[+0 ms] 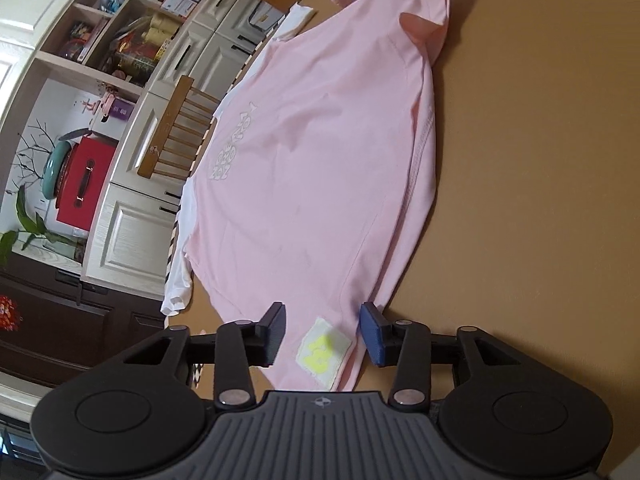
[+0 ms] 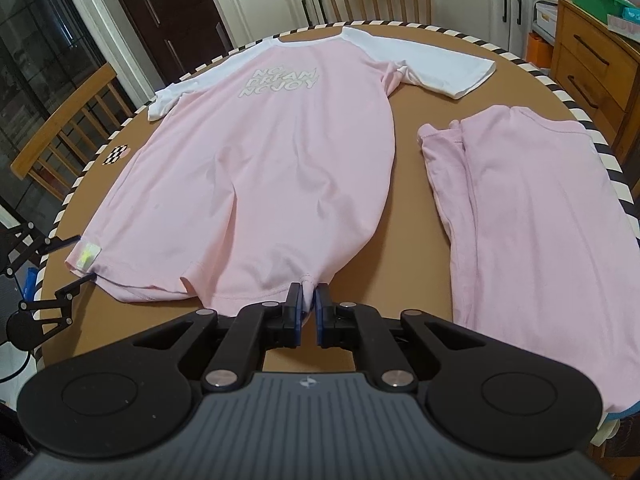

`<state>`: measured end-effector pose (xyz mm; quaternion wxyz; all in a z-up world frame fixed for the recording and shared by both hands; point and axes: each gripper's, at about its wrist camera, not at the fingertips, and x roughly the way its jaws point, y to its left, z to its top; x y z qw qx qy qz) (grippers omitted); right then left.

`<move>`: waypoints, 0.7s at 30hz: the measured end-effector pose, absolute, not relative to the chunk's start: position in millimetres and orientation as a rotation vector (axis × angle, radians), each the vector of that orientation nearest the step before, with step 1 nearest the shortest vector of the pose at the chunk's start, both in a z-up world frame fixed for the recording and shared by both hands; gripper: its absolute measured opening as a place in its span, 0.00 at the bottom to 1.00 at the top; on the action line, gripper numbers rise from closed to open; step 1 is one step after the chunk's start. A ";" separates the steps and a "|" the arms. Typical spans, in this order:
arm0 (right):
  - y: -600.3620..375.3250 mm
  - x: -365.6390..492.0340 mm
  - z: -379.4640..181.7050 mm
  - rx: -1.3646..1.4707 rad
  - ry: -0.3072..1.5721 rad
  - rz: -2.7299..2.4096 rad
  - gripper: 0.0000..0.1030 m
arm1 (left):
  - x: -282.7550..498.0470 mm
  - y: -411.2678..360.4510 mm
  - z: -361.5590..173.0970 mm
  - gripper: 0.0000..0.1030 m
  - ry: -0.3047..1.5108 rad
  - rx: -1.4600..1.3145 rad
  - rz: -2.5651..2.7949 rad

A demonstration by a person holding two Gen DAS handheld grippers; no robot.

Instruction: Fold clothes

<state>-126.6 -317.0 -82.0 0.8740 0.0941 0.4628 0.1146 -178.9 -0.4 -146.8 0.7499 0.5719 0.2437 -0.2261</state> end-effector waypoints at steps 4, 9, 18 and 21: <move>-318.3 -127.1 -82.3 0.213 0.970 0.239 0.07 | -174.4 -0.4 -142.9 0.42 0.543 1.231 -0.527; -316.1 -126.3 -81.5 0.205 0.971 0.241 0.08 | -168.6 -13.9 -145.8 0.39 0.532 1.264 -0.529; -318.5 -134.6 -82.8 0.189 0.967 0.229 0.13 | -141.9 6.7 -127.8 0.02 0.616 1.077 -0.358; -314.1 -141.1 -86.3 0.141 0.960 0.221 0.21 | -135.1 9.0 -116.8 0.02 0.617 1.038 -0.336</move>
